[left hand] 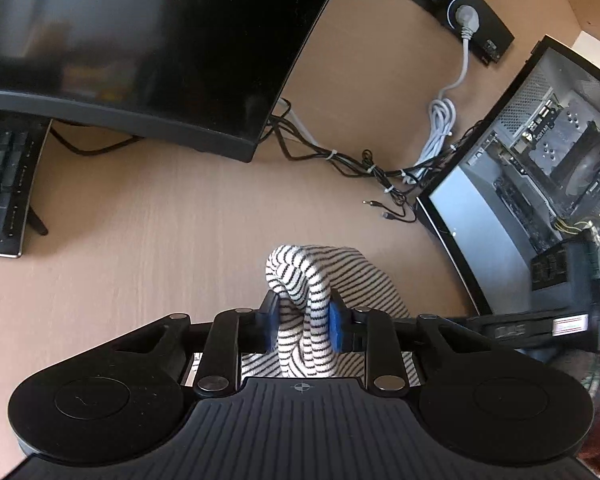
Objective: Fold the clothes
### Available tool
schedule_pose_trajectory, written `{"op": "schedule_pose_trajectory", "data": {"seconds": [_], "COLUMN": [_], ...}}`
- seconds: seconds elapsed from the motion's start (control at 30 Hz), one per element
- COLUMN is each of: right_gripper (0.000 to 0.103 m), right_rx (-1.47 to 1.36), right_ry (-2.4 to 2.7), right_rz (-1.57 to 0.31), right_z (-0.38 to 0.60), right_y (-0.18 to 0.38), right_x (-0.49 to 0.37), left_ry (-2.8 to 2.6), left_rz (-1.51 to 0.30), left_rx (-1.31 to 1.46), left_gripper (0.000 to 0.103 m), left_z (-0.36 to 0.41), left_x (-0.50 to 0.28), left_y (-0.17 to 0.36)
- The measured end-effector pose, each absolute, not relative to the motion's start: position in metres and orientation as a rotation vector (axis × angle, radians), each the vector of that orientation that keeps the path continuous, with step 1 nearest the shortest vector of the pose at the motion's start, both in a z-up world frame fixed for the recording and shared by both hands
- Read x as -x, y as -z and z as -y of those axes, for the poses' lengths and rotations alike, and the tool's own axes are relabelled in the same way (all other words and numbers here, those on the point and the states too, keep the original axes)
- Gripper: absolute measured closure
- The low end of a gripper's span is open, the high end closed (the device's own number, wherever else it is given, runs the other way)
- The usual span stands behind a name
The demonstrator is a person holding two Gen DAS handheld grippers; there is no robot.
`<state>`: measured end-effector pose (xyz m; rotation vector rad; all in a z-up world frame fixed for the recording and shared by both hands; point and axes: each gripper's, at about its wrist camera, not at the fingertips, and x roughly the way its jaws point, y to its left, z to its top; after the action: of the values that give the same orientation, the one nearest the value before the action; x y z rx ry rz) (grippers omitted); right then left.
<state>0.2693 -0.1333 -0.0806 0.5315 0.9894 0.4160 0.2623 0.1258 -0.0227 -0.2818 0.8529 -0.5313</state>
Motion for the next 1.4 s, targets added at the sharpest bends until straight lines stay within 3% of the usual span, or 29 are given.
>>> {"op": "schedule_pose_trajectory", "data": {"seconds": [0.2, 0.3, 0.4, 0.53, 0.57, 0.63, 0.67, 0.73, 0.87, 1.03, 1.1, 1.17, 1.2, 1.4], "right_gripper": [0.011, 0.010, 0.010, 0.011, 0.011, 0.011, 0.011, 0.011, 0.011, 0.011, 0.011, 0.011, 0.011, 0.011], "right_rx": [-0.536, -0.525, -0.440, -0.385, -0.371, -0.347, -0.339, -0.322, -0.281, -0.225, -0.243, -0.260, -0.269, -0.335], "right_ry": [-0.522, -0.581, -0.584, -0.545, -0.535, -0.520, -0.516, -0.508, -0.483, -0.418, -0.403, -0.388, -0.381, -0.337], "right_rz": [-1.068, -1.108, -1.106, -1.085, -1.080, -1.073, -1.072, -1.070, -1.064, -1.048, -1.033, -1.018, -1.010, -0.979], "right_z": [0.125, 0.120, 0.107, 0.097, 0.094, 0.091, 0.090, 0.089, 0.089, 0.102, 0.109, 0.115, 0.118, 0.136], "right_y": [0.096, 0.101, 0.099, 0.095, 0.095, 0.093, 0.092, 0.089, 0.086, 0.085, 0.082, 0.079, 0.078, 0.075], "right_x": [-0.270, -0.269, -0.264, -0.258, -0.256, -0.253, -0.252, -0.249, -0.244, -0.240, -0.237, -0.234, -0.233, -0.226], "left_ry": [0.516, 0.483, 0.459, 0.516, 0.533, 0.568, 0.579, 0.577, 0.540, 0.540, 0.555, 0.594, 0.605, 0.563], "left_rz": [-0.856, -0.889, -0.931, -1.039, -1.070, -1.132, -1.149, -1.138, -1.052, -0.953, -0.885, -0.850, -0.849, -0.946], "left_rx": [0.280, 0.368, 0.467, 0.555, 0.563, 0.578, 0.578, 0.549, 0.478, 0.275, 0.195, 0.175, 0.168, 0.178], "left_gripper": [0.077, 0.069, 0.054, 0.026, 0.025, 0.028, 0.038, 0.047, 0.055, 0.050, 0.043, 0.026, 0.024, 0.029], "left_z": [-0.141, -0.161, -0.184, -0.188, -0.183, -0.172, -0.167, -0.157, -0.145, -0.127, -0.123, -0.118, -0.114, -0.097], "left_x": [-0.254, -0.252, -0.240, -0.223, -0.220, -0.213, -0.211, -0.210, -0.228, -0.233, -0.221, -0.217, -0.218, -0.244], "left_y": [0.025, 0.032, 0.035, 0.050, 0.057, 0.070, 0.076, 0.082, 0.077, 0.048, 0.032, 0.022, 0.021, 0.043]}}
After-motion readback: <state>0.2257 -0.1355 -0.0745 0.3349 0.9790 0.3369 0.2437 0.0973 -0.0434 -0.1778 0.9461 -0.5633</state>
